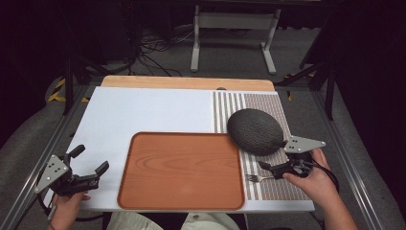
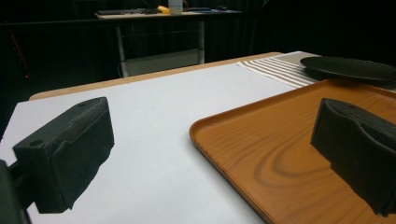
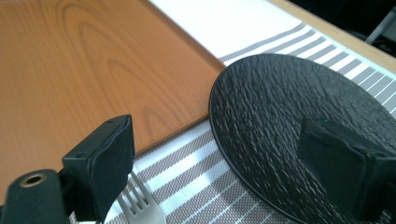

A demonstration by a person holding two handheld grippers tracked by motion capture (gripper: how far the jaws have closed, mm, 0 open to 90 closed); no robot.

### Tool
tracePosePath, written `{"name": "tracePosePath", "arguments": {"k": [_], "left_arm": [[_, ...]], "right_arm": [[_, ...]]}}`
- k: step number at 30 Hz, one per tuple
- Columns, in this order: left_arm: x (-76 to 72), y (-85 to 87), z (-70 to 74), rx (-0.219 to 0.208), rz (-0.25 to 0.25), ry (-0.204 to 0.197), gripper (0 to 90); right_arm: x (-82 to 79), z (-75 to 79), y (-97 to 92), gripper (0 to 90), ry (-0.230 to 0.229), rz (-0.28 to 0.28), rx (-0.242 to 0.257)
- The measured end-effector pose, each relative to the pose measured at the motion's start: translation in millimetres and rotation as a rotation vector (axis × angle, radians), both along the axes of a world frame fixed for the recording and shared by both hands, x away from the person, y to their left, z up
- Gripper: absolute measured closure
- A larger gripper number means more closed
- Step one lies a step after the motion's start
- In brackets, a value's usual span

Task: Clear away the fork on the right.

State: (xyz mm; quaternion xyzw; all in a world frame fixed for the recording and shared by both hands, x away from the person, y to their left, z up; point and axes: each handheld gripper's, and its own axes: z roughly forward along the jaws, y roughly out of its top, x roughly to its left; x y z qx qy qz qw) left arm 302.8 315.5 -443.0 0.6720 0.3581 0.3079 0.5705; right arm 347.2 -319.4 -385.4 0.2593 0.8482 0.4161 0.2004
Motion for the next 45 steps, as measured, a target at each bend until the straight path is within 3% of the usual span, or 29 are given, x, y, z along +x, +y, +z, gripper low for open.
{"name": "tracePosePath", "arguments": {"k": [11,45], "left_arm": [[0.2,-1.1,-0.1,0.005,0.001,0.0,0.0],[0.3,-0.7,-0.1,0.002,-0.002,0.003,0.0]], "right_arm": [[6.4,7.8,4.4,12.2,0.066,0.061,-0.144],[25.2,1.2,19.8,13.1,0.227,0.19,-0.436]]}}
